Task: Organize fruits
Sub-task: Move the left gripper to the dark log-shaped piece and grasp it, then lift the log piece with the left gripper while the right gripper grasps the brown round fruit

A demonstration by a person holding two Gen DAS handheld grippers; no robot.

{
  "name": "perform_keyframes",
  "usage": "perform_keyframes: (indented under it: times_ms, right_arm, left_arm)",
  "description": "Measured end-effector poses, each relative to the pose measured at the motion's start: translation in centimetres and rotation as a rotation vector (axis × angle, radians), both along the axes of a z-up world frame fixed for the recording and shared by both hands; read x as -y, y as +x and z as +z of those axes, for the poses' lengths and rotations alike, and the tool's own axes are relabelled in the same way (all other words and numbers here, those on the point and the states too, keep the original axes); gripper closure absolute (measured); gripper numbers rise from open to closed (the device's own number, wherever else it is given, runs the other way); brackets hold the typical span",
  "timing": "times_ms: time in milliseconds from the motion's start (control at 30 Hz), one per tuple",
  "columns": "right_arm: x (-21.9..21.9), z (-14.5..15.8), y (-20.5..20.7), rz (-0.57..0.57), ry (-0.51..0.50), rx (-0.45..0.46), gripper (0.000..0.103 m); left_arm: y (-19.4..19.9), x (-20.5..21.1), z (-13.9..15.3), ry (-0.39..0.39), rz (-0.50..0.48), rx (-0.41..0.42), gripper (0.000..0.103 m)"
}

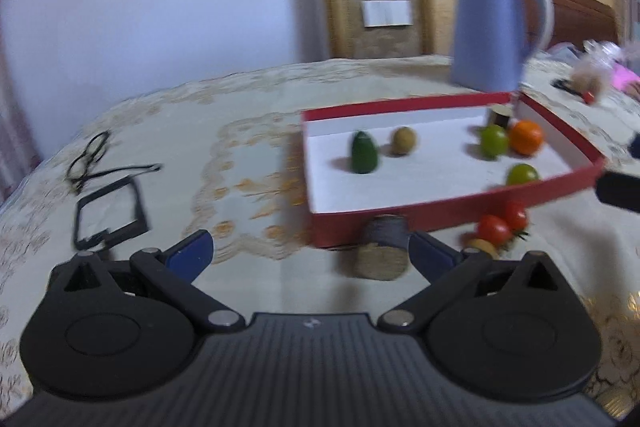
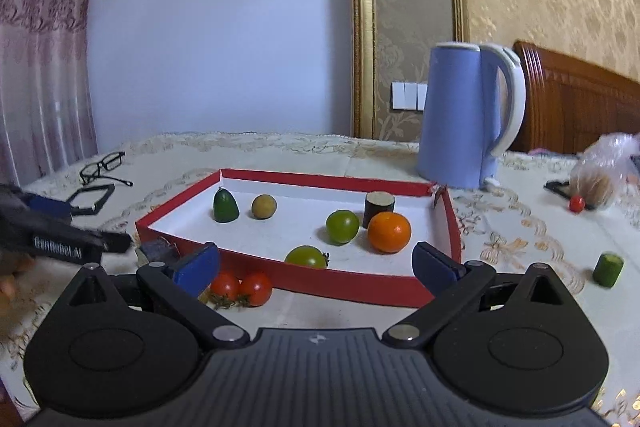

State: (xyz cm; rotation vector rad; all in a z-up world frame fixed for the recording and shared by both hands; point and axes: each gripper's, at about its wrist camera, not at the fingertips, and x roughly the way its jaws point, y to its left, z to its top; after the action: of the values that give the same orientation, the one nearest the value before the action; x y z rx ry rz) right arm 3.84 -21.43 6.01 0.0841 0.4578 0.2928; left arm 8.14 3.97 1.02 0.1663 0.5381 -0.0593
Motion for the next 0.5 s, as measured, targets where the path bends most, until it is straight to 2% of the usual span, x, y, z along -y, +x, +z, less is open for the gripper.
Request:
perform_keyframes:
  times_ms: [133, 200, 300, 367, 400, 500]
  right_arm:
    - [0.5, -0.2, -0.2, -0.016, 0.014, 0.003, 0.000]
    - [0.7, -0.2, -0.3, -0.022, 0.016, 0.006, 0.000]
    - [0.8, -0.3, -0.3, -0.016, 0.017, 0.007, 0.000]
    - [0.6, -0.4, -0.3, -0.009, 0.007, 0.005, 0.000]
    - [0.5, -0.5, -0.3, -0.005, 0.000, 0.004, 0.000]
    - [-0.3, -0.6, -0.4, 0.027, -0.036, 0.000, 0.000]
  left_arm:
    - [0.0, 2.2, -0.5, 0.058, -0.073, 0.022, 0.000]
    - [0.5, 2.7, -0.8, 0.070, -0.087, 0.020, 0.013]
    - [1.7, 2.8, -1.2, 0.042, -0.099, -0.044, 0.036]
    - [2.3, 2.8, -1.8, 0.025, -0.116, -0.094, 0.068]
    - [2.5, 2.7, -2.0, 0.009, -0.128, -0.114, 0.072]
    - [2.0, 2.6, -2.3, 0.007, -0.123, -0.089, 0.072]
